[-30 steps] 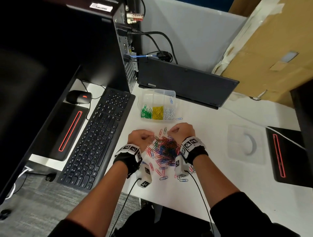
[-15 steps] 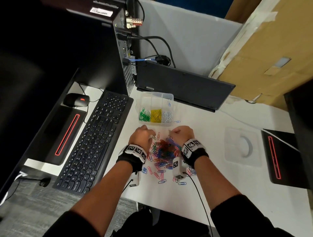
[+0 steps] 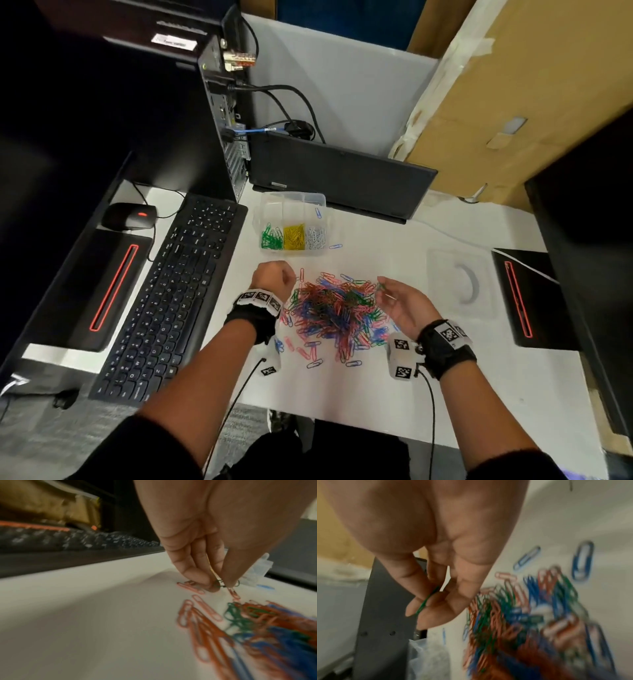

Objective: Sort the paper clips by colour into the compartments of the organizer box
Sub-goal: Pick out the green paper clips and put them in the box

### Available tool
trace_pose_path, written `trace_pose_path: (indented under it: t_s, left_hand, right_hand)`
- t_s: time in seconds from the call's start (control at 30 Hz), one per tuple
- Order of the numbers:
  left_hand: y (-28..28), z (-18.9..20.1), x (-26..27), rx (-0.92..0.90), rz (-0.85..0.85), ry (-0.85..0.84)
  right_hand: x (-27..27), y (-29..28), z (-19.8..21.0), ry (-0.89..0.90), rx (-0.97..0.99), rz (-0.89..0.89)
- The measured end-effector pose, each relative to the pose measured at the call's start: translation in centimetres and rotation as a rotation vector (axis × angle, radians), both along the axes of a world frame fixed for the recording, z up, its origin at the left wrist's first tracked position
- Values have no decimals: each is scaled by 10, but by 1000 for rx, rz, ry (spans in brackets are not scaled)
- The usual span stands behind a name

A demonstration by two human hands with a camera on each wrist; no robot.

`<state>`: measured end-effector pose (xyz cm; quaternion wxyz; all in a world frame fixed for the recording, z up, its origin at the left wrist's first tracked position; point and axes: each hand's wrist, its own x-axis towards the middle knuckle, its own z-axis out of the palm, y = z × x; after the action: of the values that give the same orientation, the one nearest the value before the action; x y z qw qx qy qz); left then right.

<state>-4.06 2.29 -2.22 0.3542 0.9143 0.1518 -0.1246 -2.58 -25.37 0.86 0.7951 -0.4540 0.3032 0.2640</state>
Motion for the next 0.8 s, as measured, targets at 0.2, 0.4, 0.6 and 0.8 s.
trace_pose_path:
  t_s: [0.2, 0.4, 0.6, 0.8]
  left_hand:
    - [1, -3, -13, -264, 165, -39]
    - [-6, 8, -20, -367, 182, 74]
    - [-23, 15, -21, -460, 229, 121]
    - [-45, 21, -16, -581, 302, 166]
  right_hand:
    - [-12, 18, 1, 58, 192, -185]
    - [-4, 20, -6, -111, -450, 165]
    - [-2, 28, -29, -403, -1265, 657]
    - [-4, 24, -33, -464, -1264, 711]
